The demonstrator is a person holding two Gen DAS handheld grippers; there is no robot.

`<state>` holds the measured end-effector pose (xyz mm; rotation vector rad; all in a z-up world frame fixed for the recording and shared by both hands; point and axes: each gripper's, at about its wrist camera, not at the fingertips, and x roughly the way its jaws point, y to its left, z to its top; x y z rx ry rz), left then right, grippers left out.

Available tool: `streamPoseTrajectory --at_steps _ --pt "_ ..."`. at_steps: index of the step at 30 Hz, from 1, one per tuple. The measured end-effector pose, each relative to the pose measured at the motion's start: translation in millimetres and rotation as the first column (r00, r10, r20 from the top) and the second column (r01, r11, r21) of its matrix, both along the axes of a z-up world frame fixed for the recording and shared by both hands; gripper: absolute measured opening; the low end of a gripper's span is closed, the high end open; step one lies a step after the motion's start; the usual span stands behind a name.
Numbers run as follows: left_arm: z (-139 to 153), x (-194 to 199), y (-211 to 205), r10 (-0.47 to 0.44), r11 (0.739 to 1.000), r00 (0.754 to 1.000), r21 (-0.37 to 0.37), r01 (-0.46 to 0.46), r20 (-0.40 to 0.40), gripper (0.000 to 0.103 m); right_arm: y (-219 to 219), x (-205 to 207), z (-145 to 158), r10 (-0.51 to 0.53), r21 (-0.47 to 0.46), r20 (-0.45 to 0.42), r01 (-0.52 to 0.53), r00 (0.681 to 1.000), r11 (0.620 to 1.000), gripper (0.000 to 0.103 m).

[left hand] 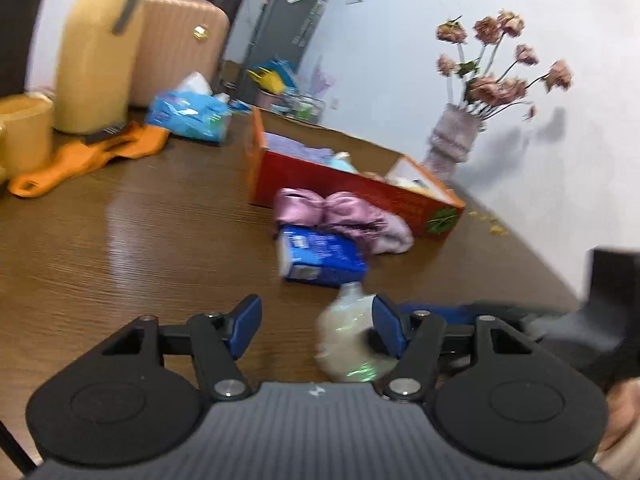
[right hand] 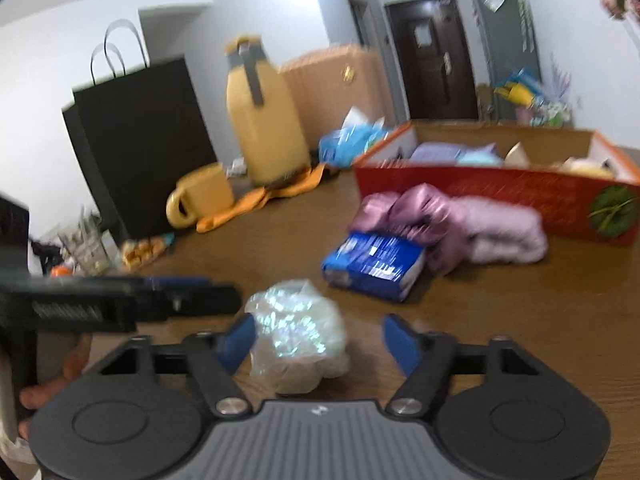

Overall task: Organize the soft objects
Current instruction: 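Close both tools on the clear iridescent bag and lift it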

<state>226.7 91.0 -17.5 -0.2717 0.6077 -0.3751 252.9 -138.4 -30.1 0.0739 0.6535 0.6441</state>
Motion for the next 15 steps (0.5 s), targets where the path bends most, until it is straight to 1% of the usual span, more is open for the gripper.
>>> streamPoseTrajectory --at_steps 1,2,4,5,6,8,10,12,13,15 --pt "-2.9 6.5 -2.8 -0.015 1.000 1.000 -0.013 0.015 -0.014 0.050 -0.7 1.8 -1.7 0.008 0.010 -0.012 -0.008 1.000 1.000 0.047" --pt "-6.9 15.9 -8.1 -0.029 0.999 0.998 -0.016 0.028 -0.051 0.037 -3.8 2.0 -2.0 -0.001 0.016 -0.010 0.001 1.000 1.000 0.047" --pt "-14.8 28.1 -16.1 -0.042 0.998 0.994 -0.057 0.036 -0.098 0.034 -10.7 1.5 -0.8 -0.036 -0.022 0.001 0.036 0.999 0.999 0.048" --pt "-17.8 32.7 -19.9 -0.044 0.996 0.992 -0.084 0.035 -0.116 0.029 -16.9 0.7 -1.4 -0.059 -0.040 0.011 0.060 0.998 0.997 0.048" --pt "-19.8 35.4 -24.4 -0.046 0.994 0.991 -0.103 0.033 -0.126 0.026 -23.6 0.7 -2.1 -0.089 -0.047 0.016 0.090 0.996 0.995 0.048" --pt "-24.7 41.8 -37.4 -0.054 0.990 0.985 -0.139 0.032 -0.161 0.023 -42.6 -0.5 -1.7 -0.181 -0.057 0.027 0.182 0.983 0.982 0.048" --pt "-29.0 43.8 -50.0 -0.059 0.990 0.983 -0.139 0.035 -0.174 0.019 -60.8 -3.2 2.8 -0.239 -0.031 0.033 0.240 0.970 0.970 0.051" --pt "-31.0 46.1 -60.9 -0.054 0.993 0.983 -0.116 0.034 -0.175 0.018 -78.2 -3.8 7.2 -0.255 0.037 0.024 0.254 0.967 0.966 0.051" --pt "-31.4 46.8 -63.8 -0.058 0.993 0.983 -0.115 0.038 -0.175 0.018 -85.4 -2.0 9.0 -0.256 0.079 0.006 0.254 0.967 0.964 0.051" --pt "-30.6 48.1 -65.4 -0.065 0.991 0.983 -0.125 0.043 -0.172 0.018 -88.8 4.1 10.1 -0.242 0.116 -0.014 0.242 0.970 0.963 0.051"
